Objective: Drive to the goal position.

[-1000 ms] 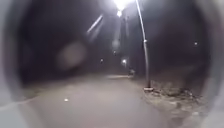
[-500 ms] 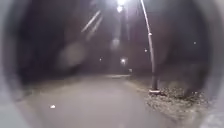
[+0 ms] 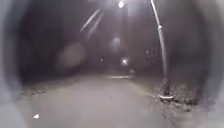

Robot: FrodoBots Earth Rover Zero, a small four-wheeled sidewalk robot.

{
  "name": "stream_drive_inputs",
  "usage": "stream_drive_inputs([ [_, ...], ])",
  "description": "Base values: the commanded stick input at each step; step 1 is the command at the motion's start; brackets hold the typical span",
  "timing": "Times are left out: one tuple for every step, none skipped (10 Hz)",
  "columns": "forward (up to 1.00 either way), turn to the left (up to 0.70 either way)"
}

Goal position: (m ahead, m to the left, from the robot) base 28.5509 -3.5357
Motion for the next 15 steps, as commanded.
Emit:
stream_drive_inputs([
  [1.0, 0.0],
  [1.0, 0.0],
  [1.0, 0.0],
  [1.0, 0.0],
  [1.0, 0.0],
  [1.0, 0.0],
  [1.0, 0.0],
  [1.0, 0.0],
  [1.0, 0.0],
  [1.0, 0.0],
  [1.0, 0.0],
  [1.0, 0.0],
  [1.0, 0.0],
  [1.0, 0.0],
  [1.0, 0.0],
])
